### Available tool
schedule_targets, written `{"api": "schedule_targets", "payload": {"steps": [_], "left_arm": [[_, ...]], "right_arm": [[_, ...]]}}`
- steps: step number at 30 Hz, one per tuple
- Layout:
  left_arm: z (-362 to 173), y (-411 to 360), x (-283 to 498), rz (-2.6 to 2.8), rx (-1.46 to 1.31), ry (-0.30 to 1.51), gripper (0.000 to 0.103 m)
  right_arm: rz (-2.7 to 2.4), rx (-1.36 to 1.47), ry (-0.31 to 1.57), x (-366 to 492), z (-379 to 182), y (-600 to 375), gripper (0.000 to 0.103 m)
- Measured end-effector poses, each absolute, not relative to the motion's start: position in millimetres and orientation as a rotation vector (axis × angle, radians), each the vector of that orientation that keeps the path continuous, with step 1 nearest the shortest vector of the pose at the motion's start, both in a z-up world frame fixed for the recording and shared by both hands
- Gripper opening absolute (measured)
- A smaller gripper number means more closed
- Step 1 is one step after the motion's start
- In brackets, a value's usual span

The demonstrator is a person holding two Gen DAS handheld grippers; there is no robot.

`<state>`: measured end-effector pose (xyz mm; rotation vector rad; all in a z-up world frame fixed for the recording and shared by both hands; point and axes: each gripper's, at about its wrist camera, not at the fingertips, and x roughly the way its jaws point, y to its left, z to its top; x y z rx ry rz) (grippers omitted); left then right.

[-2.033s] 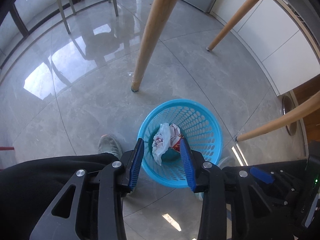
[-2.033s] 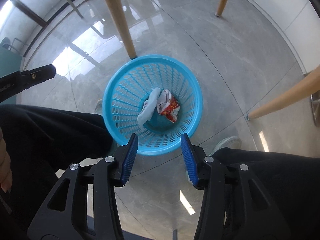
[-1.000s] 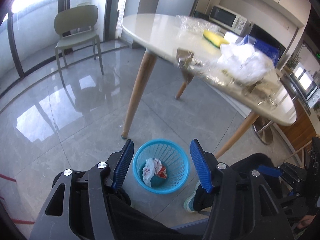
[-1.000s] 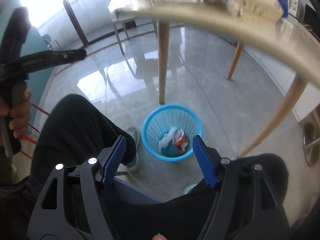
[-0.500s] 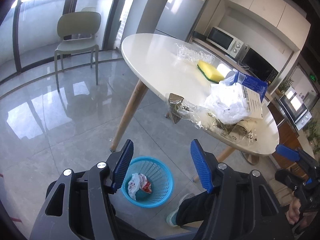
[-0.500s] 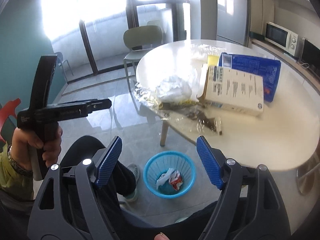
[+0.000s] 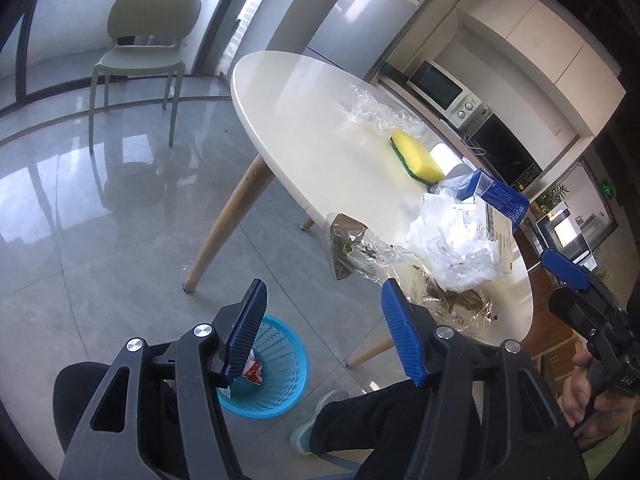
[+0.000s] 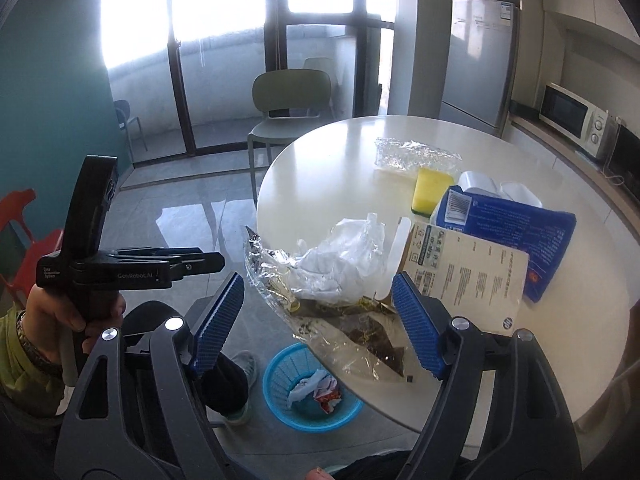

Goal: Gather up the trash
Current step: 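Grasp the clear food wrapper with left tool while right grasps white plastic bag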

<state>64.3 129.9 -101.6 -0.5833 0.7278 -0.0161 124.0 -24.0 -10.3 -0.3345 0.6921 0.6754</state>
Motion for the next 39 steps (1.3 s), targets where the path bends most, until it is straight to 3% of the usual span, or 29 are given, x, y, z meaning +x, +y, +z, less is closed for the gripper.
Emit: {"api": "schedule_targets", "payload": {"steps": [16, 22, 26, 32, 39], "left_arm": [[-115, 136, 99, -0.144, -0.722, 0.769, 0.059], [-116, 135, 98, -0.185, -0.745, 0.763, 0.039], [-113, 134, 96, -0.186, -0.741, 0.759, 0.028], [-109, 132, 91, -0.162, -0.715, 0.762, 0.024], [-93, 136, 83, -0.099, -0.69, 0.706, 0.015]], "right_arm": [[0.691, -0.444, 0.788, 158, -44, 4, 0.06], [0.69, -0.438, 0.801, 162, -49, 1, 0.051], [0.697, -0.44, 0.805, 160, -48, 0, 0.04], [0.688, -0.436, 0.78, 157, -45, -4, 0.03], [0.684, -0.42, 0.721, 151, -33, -7, 0.025]]}}
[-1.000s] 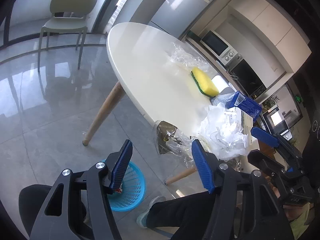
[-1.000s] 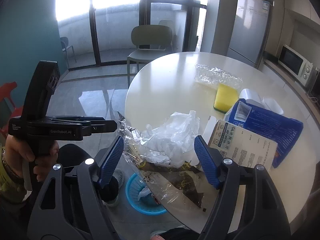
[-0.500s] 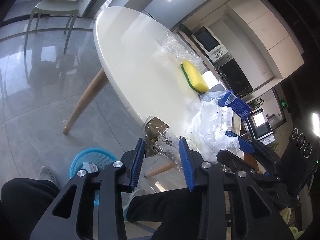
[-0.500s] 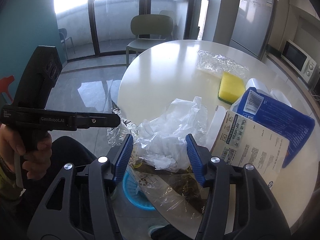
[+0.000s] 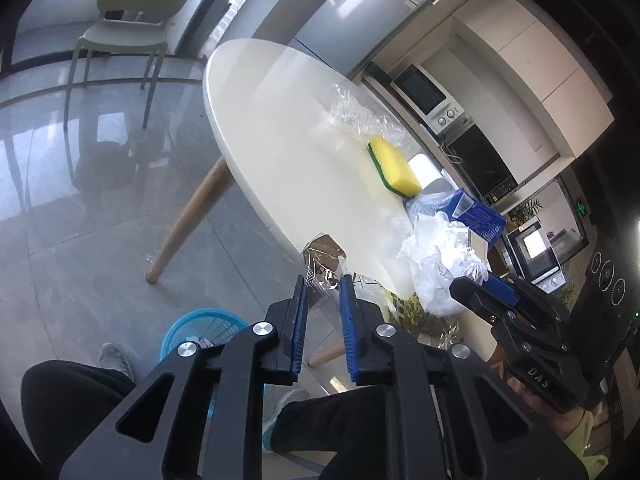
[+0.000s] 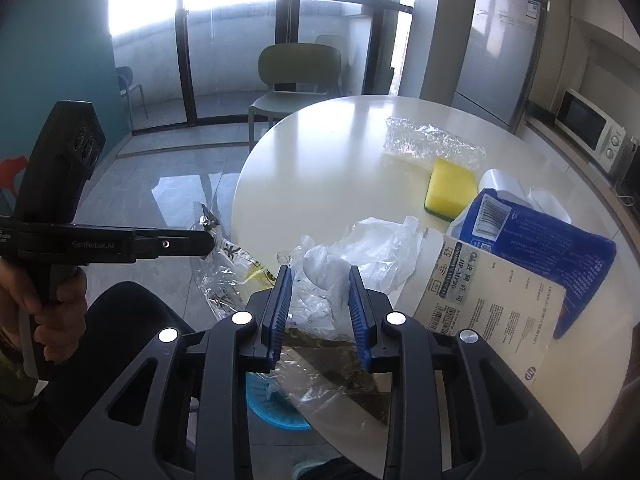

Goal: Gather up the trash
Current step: 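Grasp the clear food wrapper with left tool while right grasps white plastic bag, then lift both held items off the table and carry them over the basket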

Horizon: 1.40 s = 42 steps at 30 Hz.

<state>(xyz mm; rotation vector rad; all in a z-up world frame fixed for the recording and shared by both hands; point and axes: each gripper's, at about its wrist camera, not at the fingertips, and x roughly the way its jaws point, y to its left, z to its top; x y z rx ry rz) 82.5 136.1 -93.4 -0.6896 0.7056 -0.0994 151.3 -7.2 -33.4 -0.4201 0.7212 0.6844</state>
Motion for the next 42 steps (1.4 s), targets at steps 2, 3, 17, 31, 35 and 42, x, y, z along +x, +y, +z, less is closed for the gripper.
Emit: {"api": "schedule_targets", "payload": {"steps": [2, 3, 17, 31, 35, 42], "left_arm": [[-84, 139, 81, -0.087, -0.676, 0.681, 0.013], [-79, 139, 80, -0.081, -0.666, 0.669, 0.013], [-21, 130, 75, -0.008, -0.531, 0.554, 0.011], [34, 117, 60, -0.001, -0.446, 0.454, 0.01], [45, 114, 57, -0.001, -0.433, 0.436, 0.01], [62, 106, 40, 0.009, -0.394, 0.405, 0.01]], "right_arm": [[0.683, -0.416, 0.7, 149, -28, -8, 0.024], [0.683, -0.412, 0.69, 148, -25, -9, 0.023], [0.648, -0.342, 0.617, 141, 8, -37, 0.014], [0.608, -0.27, 0.594, 126, 31, -67, 0.011], [0.6, -0.261, 0.591, 120, 34, -72, 0.011], [0.595, -0.239, 0.585, 106, 42, -82, 0.01]]}}
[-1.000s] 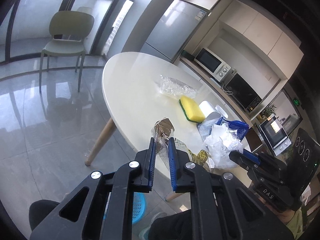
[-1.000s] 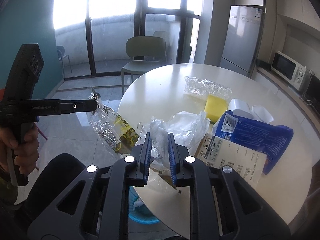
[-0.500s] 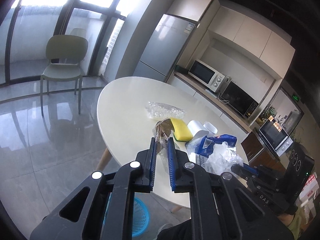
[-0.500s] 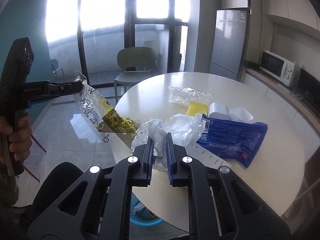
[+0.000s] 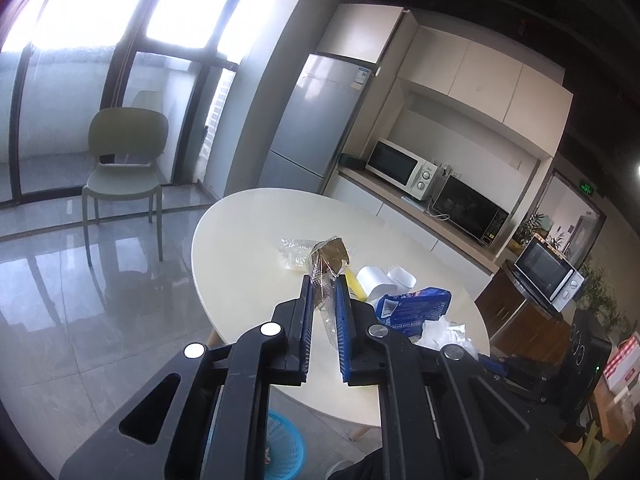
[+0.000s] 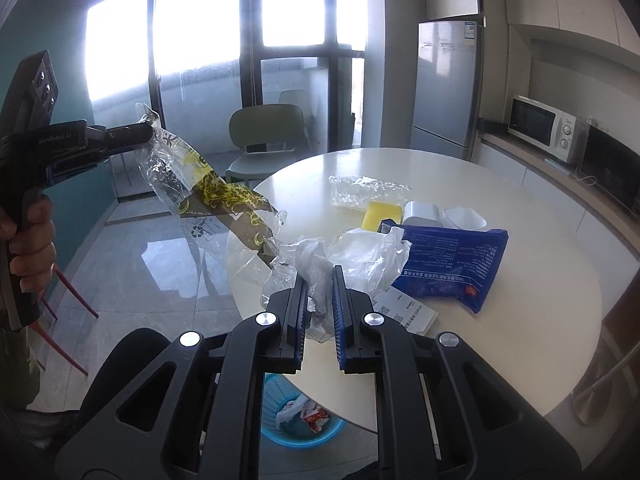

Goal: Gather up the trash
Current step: 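Lift both held items off the table and carry them over the basket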

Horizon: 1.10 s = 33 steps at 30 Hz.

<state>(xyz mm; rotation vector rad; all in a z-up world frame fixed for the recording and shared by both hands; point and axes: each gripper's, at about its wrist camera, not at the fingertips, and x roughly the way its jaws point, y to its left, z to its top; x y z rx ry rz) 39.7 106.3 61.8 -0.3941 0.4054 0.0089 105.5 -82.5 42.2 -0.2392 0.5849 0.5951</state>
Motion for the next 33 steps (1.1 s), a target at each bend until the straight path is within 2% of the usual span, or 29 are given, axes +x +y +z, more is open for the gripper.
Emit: {"api": "schedule_targets", "payload": {"steps": [18, 26, 33], "left_arm": [[71, 76, -39, 0.024, -0.242, 0.423, 0.01], [50, 79, -53, 0.053, -0.224, 0.477, 0.01], [16, 87, -50, 0.083, -0.241, 0.566, 0.01]], "right_arm": [[0.656, -0.164, 0.634, 39, 33, -105, 0.011], [0.7, -0.17, 0.675, 9, 19, -111, 0.011], [0.743, -0.142, 0.799, -3, -24, -115, 0.011]]}}
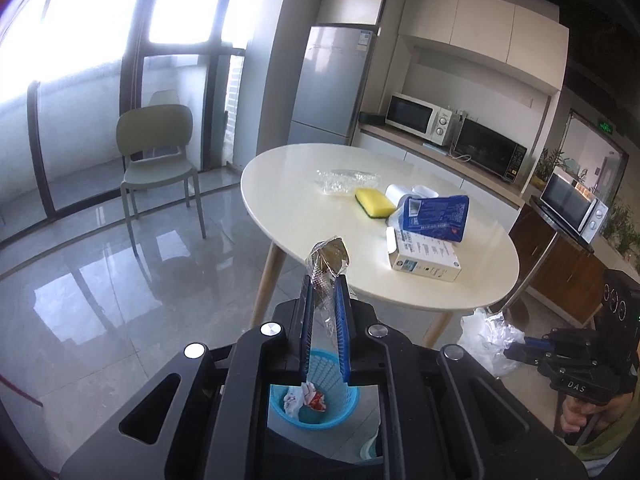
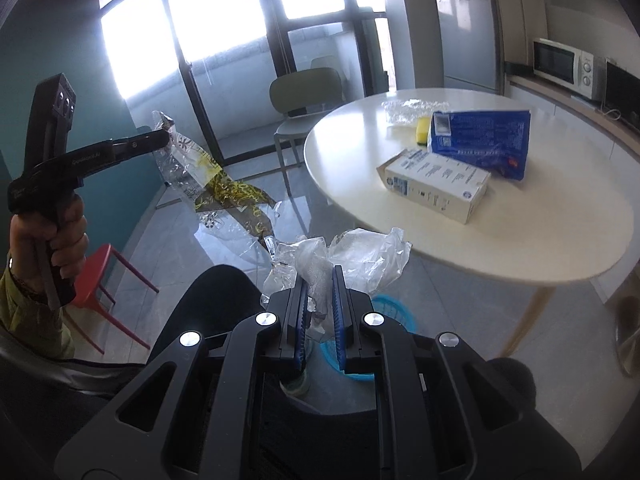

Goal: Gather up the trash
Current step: 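Lift both held items off the table and carry them over the basket, then open the right tool over the basket while the left tool opens too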

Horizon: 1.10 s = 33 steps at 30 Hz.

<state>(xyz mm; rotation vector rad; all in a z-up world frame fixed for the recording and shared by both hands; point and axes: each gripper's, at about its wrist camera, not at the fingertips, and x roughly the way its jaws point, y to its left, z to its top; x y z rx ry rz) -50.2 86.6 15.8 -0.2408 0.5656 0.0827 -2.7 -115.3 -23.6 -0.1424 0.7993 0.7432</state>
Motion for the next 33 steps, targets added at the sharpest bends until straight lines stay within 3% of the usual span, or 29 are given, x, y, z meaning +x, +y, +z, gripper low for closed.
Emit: {"api": "schedule_targets", "payload": {"steps": [33], "left_arm": [[-192, 89, 49, 0.064, -0.333, 0.865, 0.01]], "right_arm": [[0.594, -0.04, 1.132, 90, -239, -90, 0.011]]}}
